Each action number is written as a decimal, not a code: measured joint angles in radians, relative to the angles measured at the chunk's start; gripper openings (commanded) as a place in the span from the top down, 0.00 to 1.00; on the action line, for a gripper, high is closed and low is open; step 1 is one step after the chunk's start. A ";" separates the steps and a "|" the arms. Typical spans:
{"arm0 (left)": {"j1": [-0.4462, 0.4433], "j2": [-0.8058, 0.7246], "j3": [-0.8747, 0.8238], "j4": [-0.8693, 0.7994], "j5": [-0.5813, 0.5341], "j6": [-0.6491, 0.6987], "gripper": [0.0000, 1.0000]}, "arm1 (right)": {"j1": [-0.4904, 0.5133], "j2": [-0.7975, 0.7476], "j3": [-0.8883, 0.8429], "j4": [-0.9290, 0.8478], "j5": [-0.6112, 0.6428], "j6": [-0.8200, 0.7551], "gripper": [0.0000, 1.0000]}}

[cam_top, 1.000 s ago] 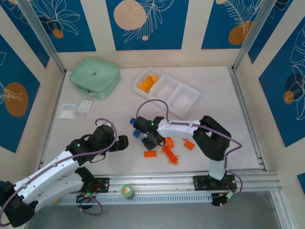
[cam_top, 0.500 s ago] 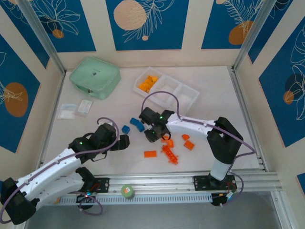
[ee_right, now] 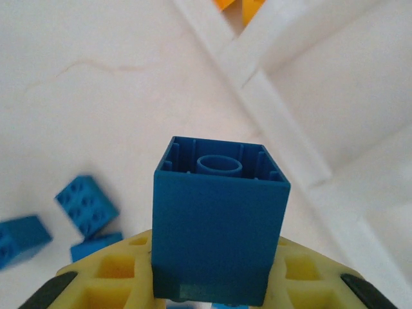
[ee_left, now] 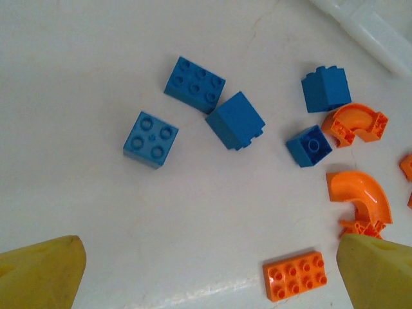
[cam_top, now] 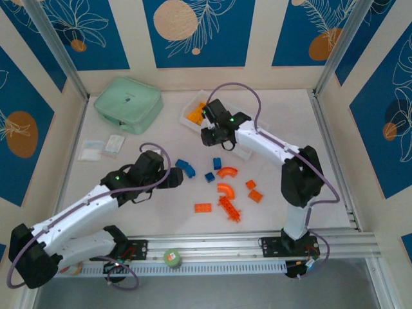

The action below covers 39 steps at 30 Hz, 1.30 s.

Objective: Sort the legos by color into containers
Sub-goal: Place the lego in the container, then pick up the lego from the center of the table.

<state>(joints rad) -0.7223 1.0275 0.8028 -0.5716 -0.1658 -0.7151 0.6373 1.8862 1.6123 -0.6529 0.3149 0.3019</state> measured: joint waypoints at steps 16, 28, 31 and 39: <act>0.112 0.165 0.081 0.089 0.071 0.044 0.01 | -0.150 0.347 0.364 -0.068 0.098 -0.042 0.53; 0.122 0.137 0.093 0.083 0.121 0.064 0.01 | -0.126 0.209 0.229 -0.087 0.092 -0.047 0.39; 0.122 0.088 0.087 0.081 0.136 0.071 0.01 | -0.098 0.101 0.125 -0.085 0.069 -0.027 0.36; 0.122 -0.031 -0.031 0.084 0.203 0.068 0.01 | -0.012 -0.045 -0.121 -0.053 0.043 0.056 0.29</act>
<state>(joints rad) -0.6006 0.9962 0.7723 -0.4877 0.0376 -0.6468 0.6254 1.8412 1.4910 -0.7059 0.3580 0.3584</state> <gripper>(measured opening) 0.993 0.699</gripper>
